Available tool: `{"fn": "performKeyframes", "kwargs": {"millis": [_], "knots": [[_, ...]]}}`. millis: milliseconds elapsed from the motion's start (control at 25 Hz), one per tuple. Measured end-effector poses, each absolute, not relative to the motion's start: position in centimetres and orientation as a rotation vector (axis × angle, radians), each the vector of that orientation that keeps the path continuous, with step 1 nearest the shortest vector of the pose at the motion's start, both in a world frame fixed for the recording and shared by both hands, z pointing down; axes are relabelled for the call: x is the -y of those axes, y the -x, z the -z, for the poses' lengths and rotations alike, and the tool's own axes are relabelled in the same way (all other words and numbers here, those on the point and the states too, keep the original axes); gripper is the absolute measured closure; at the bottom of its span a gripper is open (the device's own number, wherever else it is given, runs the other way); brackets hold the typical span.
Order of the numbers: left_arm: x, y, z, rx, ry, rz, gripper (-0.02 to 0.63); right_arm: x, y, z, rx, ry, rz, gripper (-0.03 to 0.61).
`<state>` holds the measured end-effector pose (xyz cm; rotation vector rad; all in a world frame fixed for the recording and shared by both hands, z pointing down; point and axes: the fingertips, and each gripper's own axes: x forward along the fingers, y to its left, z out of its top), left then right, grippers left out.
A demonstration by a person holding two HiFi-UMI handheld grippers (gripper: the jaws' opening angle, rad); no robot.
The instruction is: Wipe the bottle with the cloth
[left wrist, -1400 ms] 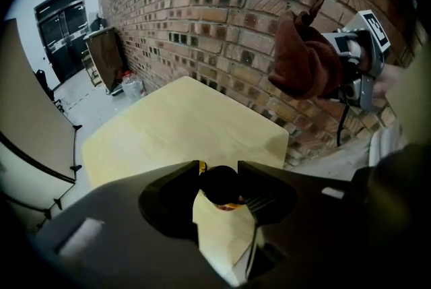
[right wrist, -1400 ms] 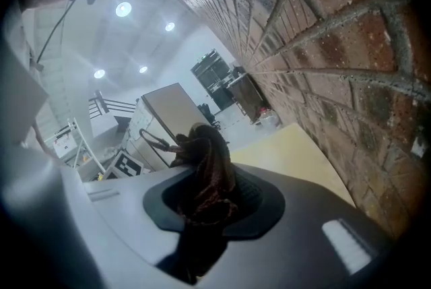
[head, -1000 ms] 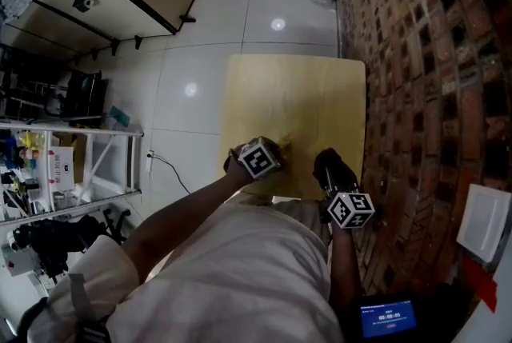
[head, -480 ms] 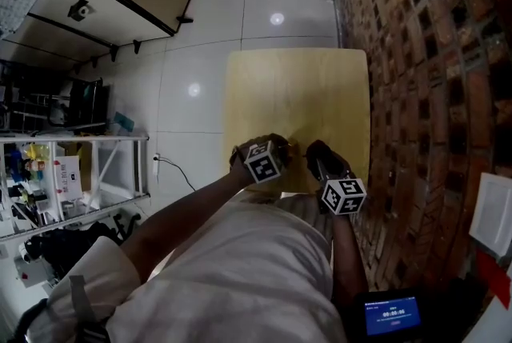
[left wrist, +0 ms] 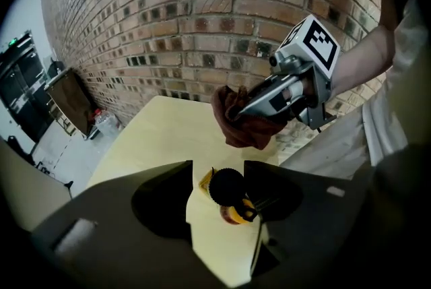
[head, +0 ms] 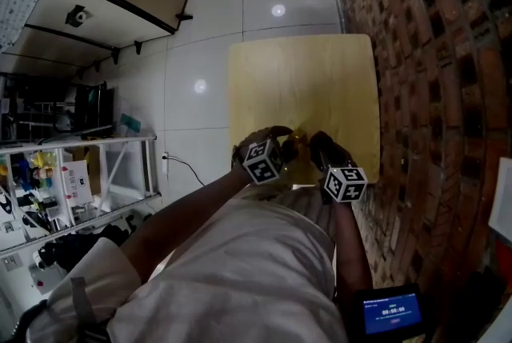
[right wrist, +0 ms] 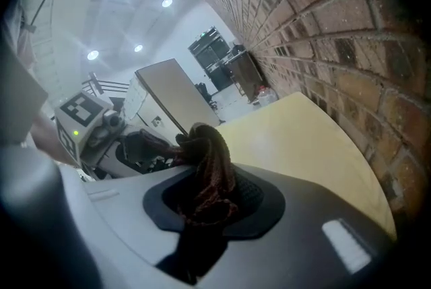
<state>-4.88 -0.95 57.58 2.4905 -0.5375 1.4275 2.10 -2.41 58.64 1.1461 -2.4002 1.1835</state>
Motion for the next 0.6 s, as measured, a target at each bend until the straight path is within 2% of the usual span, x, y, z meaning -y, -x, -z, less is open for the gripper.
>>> {"fn": "performKeyframes", "kwargs": {"millis": [280, 600], "knots": [[-0.1, 5.9, -57.1, 0.539, -2.506, -1.499, 0.365, 2.0, -2.0, -60.8, 2.335, -1.220, -1.242, 0.495], [0.0, 6.1, -57.4, 0.563, -2.450, -1.477, 0.445, 1.8, -2.2, -61.5, 2.312, -1.329, -1.272, 0.495]]}}
